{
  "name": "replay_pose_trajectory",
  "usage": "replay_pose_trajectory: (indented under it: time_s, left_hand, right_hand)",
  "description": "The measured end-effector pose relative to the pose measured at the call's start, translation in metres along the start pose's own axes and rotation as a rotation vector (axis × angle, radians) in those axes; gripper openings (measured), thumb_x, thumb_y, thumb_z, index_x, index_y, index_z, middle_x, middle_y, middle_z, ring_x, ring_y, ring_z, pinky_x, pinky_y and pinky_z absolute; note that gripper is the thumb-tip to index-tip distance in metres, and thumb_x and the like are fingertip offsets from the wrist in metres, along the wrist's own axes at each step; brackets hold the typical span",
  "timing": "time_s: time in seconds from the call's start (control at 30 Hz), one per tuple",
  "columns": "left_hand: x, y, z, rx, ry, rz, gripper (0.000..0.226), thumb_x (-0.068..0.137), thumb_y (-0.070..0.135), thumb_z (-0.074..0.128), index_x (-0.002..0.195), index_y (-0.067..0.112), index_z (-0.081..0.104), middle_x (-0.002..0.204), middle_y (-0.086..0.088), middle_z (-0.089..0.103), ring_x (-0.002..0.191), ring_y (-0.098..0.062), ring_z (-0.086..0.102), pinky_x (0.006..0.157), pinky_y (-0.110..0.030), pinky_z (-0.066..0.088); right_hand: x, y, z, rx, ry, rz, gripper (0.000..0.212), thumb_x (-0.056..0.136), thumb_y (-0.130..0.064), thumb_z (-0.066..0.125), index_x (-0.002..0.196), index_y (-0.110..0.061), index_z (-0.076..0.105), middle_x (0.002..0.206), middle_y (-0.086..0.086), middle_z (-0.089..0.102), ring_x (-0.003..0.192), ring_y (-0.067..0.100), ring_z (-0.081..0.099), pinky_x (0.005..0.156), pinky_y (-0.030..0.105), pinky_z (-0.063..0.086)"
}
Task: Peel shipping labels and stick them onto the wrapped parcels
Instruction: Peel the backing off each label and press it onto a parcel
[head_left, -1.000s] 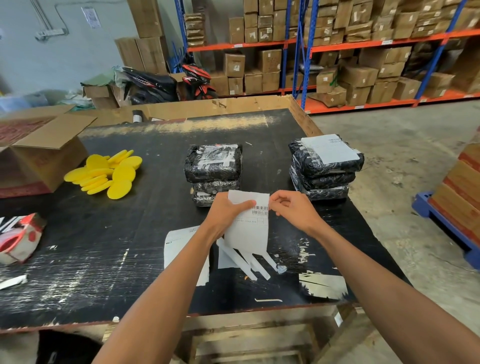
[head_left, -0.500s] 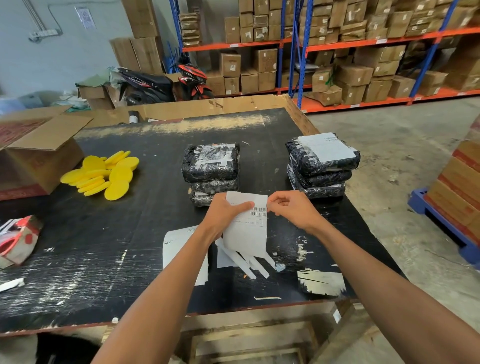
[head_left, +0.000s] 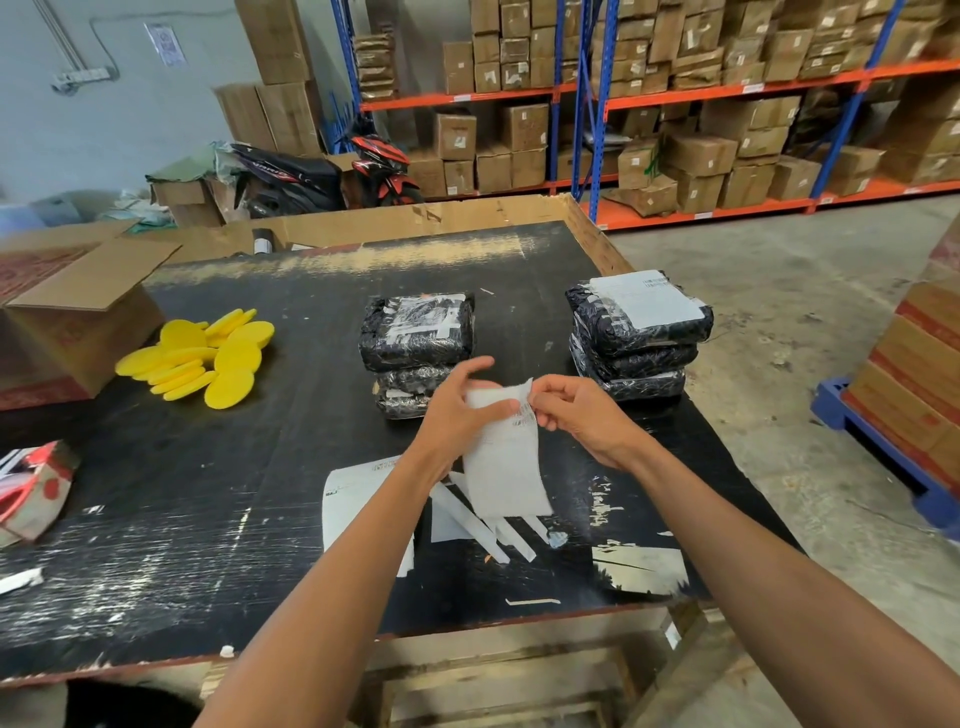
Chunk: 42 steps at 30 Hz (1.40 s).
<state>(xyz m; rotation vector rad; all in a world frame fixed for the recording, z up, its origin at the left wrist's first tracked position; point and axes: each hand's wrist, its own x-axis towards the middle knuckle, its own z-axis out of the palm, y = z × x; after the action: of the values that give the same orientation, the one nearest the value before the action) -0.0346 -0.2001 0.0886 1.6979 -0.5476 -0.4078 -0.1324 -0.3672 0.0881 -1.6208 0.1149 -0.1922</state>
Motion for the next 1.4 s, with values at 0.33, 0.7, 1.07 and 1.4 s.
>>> replay_pose_trajectory:
  time_s: [0.33, 0.7, 1.07, 1.4]
  left_hand:
    - [0.002, 0.02, 0.014, 0.021, 0.0, 0.186, 0.016, 0.091, 0.017, 0.073, 0.094, 0.001, 0.072, 0.087, -0.021, 0.074, 0.086, -0.038, 0.072, 0.084, -0.047, 0.061]
    - [0.002, 0.021, 0.017, 0.021, 0.063, 0.137, 0.009, 0.089, 0.005, 0.066, 0.088, 0.002, 0.074, 0.082, -0.018, 0.075, 0.079, -0.031, 0.075, 0.077, -0.037, 0.063]
    - [0.0, 0.017, 0.017, -0.427, 0.104, -0.056, 0.012, 0.094, 0.001, 0.062, 0.087, 0.002, 0.072, 0.085, -0.016, 0.072, 0.077, -0.022, 0.071, 0.077, -0.029, 0.061]
    - [0.009, 0.02, 0.005, -0.851, 0.18, -0.166, 0.007, 0.095, 0.001, 0.058, 0.096, 0.001, 0.065, 0.09, -0.013, 0.074, 0.085, -0.023, 0.073, 0.077, -0.029, 0.06]
  right_hand:
    - [0.006, -0.002, 0.004, -0.189, 0.127, -0.095, 0.022, 0.094, -0.009, 0.061, 0.076, -0.02, 0.069, 0.069, 0.006, 0.063, 0.065, 0.015, 0.054, 0.064, 0.027, 0.043]
    - [0.007, -0.001, 0.01, -0.383, 0.165, -0.123, 0.02, 0.087, -0.01, 0.062, 0.075, -0.025, 0.067, 0.062, -0.004, 0.066, 0.062, 0.012, 0.058, 0.066, 0.032, 0.047]
    - [0.012, 0.002, 0.016, -0.051, 0.292, -0.042, 0.013, 0.099, -0.028, 0.061, 0.1, -0.019, 0.069, 0.087, 0.002, 0.072, 0.074, 0.01, 0.069, 0.073, 0.024, 0.056]
    - [0.026, 0.015, 0.013, 0.158, 0.502, 0.159, 0.012, 0.101, -0.012, 0.056, 0.09, -0.008, 0.053, 0.08, 0.007, 0.058, 0.071, 0.013, 0.053, 0.079, 0.032, 0.052]
